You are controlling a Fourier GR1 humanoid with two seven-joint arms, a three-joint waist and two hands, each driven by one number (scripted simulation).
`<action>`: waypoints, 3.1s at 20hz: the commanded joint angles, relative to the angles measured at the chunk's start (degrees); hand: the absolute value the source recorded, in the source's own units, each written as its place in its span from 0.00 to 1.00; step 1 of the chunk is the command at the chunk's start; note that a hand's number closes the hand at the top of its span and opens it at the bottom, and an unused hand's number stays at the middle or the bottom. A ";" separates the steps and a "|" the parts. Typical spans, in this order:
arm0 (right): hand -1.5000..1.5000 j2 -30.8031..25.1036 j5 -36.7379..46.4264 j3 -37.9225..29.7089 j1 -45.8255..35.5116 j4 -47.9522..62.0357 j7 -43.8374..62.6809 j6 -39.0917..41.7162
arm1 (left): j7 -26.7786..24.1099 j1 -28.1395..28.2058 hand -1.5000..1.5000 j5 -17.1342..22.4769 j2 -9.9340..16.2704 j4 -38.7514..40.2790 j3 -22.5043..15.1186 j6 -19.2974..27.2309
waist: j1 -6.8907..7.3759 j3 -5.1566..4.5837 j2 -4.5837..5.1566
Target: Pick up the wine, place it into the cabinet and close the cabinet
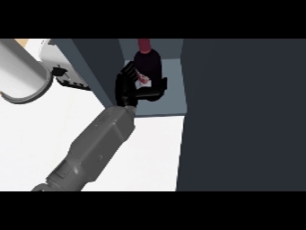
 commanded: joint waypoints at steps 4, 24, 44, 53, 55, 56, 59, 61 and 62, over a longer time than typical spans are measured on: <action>0.00 1.75 -3.24 1.54 -2.87 -6.61 5.95 -2.20 | -0.21 -9.52 1.00 -0.72 -0.15 7.16 4.05 0.09 | 0.53 0.02 -0.15; 0.00 2.78 -3.39 4.09 5.20 -8.62 1.27 1.54 | 3.91 -20.17 0.00 -10.03 3.38 26.36 2.27 10.05 | -1.56 0.07 0.17; 0.00 1.76 -3.15 3.02 6.45 -8.95 0.80 3.42 | -7.02 -15.94 0.00 -12.40 2.27 22.09 4.45 -0.22 | 0.49 0.04 -0.28; 0.00 1.89 -4.40 2.55 12.27 -9.93 -2.01 4.31 | -7.66 -12.55 0.00 -12.29 1.65 12.90 5.79 -4.37 | 1.88 0.11 -1.13; 0.00 1.02 -5.96 -0.20 10.02 -12.30 1.33 3.32 | -7.56 -10.21 0.00 -12.44 2.54 9.92 5.36 -5.68 | 2.61 0.09 -1.28; 0.00 1.69 -4.02 2.47 11.31 -12.59 1.43 2.98 | -7.04 -11.05 0.00 -12.63 1.04 8.41 5.35 -3.05 | 2.41 0.08 -1.32; 0.00 2.19 -2.61 4.06 11.22 -13.64 0.86 2.44 | -7.36 -8.15 0.00 -13.33 1.43 4.86 4.73 -3.61 | 2.37 0.06 -1.32; 0.00 1.84 -5.40 0.06 9.18 -12.45 2.17 1.60 | -4.64 -6.80 0.00 -13.75 1.57 0.05 3.61 -2.36 | 3.23 0.10 -1.52; 0.00 1.20 -5.35 0.63 10.20 -13.75 2.45 2.25 | -6.45 -4.47 0.00 -14.16 1.29 -0.85 3.31 -2.98 | 2.85 0.08 -1.42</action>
